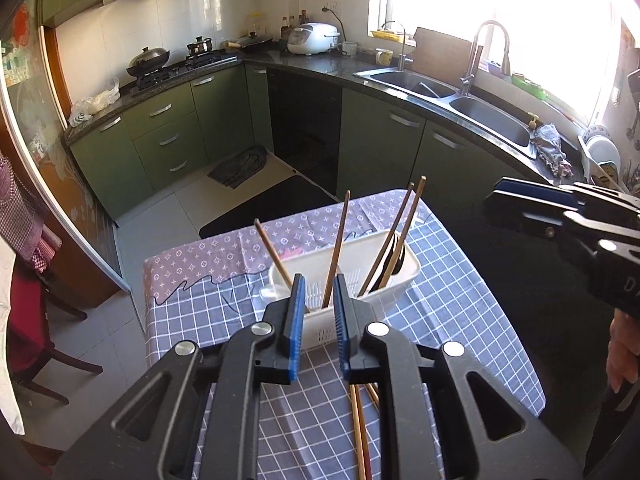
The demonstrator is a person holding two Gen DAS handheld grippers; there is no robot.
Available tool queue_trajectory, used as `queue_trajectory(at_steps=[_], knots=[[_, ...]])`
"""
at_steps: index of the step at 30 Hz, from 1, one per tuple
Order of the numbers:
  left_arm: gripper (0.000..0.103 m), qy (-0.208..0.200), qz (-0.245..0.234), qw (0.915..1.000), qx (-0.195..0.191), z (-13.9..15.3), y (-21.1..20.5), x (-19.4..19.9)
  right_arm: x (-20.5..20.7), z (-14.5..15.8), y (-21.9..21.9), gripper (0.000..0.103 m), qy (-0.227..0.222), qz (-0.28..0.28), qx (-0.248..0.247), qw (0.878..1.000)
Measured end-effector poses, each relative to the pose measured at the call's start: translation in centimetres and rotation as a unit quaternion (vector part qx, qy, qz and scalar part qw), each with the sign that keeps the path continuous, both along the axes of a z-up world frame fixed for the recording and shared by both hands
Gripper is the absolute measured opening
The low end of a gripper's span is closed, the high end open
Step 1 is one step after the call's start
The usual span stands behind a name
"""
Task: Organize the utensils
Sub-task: 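Lower the left tool onto a wooden chopstick on the cloth and close it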
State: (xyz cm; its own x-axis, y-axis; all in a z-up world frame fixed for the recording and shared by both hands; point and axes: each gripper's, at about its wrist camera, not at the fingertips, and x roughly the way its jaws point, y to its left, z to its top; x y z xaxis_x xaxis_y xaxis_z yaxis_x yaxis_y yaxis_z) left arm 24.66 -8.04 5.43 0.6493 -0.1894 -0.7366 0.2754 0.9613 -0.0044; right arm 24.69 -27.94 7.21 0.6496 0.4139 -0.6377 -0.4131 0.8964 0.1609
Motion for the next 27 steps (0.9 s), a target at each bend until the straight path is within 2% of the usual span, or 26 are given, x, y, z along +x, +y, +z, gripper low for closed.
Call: queue_trajectory(at_steps=[3, 6, 11, 17, 22, 27], knots=[[0.014, 0.038, -0.01, 0.9992, 0.006, -1.7, 0.1, -1.2, -2.0, -1.2, -1.1, 0.028, 0.026, 0.008, -0.009, 1.0], [0.014, 0.084, -0.018, 0.9961, 0.016, -4.7, -0.1, -2.2, -3.2, -4.4, -2.0, 0.028, 0.07, 0.016, -0.032, 0.997], [0.014, 0.177, -0.032, 0.9833, 0.027, -10.9, -1.0, -2.6, -3.8, -11.2, -3.8, 0.03, 0.144, 0.011, -0.077, 0.986], [0.014, 0.23, -0.036, 0.9708, 0.057, -16.1, -2.9, -1.7, -3.9, -18.3, -4.4, 0.03, 0.222, 0.015, -0.108, 0.969], [0.014, 0.259, -0.04, 0.9617, 0.08, -19.0, -4.0, -1.2, -3.7, -20.4, -4.3, 0.029, 0.243, 0.021, -0.11, 0.964], [0.014, 0.269, -0.038, 0.9583, 0.088, -20.2, -4.3, -0.8, -3.6, -20.7, -4.3, 0.03, 0.248, 0.026, -0.108, 0.962]])
